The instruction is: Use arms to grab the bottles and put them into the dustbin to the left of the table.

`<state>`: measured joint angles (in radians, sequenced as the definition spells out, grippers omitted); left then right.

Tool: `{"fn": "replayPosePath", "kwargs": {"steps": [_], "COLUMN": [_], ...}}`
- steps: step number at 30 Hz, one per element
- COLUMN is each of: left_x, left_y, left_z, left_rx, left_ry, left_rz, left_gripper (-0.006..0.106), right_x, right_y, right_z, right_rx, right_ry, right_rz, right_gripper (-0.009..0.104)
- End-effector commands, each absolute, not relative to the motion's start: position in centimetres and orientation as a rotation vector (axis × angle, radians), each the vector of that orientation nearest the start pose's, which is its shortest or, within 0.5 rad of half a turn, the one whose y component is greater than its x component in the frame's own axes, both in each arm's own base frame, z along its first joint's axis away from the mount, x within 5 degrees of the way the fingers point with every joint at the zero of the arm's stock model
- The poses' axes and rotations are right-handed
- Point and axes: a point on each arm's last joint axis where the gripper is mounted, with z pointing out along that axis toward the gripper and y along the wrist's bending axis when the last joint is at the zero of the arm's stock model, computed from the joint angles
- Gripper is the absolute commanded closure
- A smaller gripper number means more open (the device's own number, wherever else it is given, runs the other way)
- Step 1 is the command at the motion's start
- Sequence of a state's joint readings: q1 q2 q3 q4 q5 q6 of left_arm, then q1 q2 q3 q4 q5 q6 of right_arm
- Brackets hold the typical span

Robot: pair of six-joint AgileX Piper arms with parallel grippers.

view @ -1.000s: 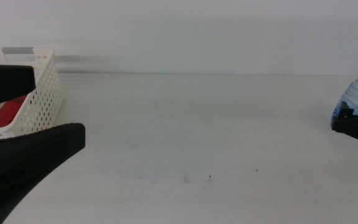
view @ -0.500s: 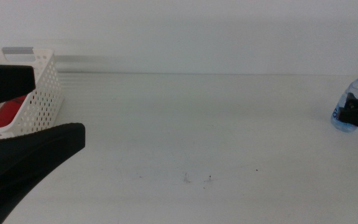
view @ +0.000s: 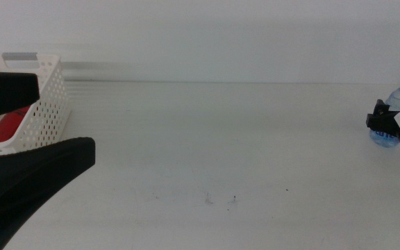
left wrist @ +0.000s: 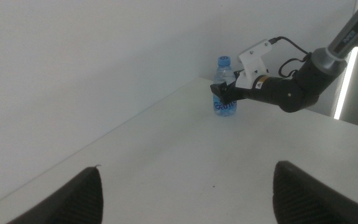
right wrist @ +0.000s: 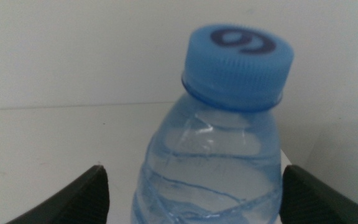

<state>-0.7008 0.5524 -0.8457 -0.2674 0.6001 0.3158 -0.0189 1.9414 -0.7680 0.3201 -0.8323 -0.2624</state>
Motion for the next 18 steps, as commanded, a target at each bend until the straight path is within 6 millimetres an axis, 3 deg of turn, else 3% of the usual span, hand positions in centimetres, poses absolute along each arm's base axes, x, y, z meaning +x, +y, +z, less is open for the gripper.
{"fn": "replayPosePath", "kwargs": {"steps": [1, 18], "left_x": [6.2, 6.2], "left_y": [-7.0, -7.0], "left_z": [39.9, 39.9], "left_rx": [0.791, 0.791], "left_ry": [1.612, 1.612], "left_rz": [-0.577, -0.577], "left_gripper": [0.007, 0.007], "right_x": [36.4, 39.2], "right_y": [-3.1, -3.6], "right_z": [13.3, 10.2], "right_rx": [0.139, 0.153], "right_ry": [1.843, 1.821], "right_rz": [-0.278, -0.319], "right_gripper": [0.002, 0.002]}}
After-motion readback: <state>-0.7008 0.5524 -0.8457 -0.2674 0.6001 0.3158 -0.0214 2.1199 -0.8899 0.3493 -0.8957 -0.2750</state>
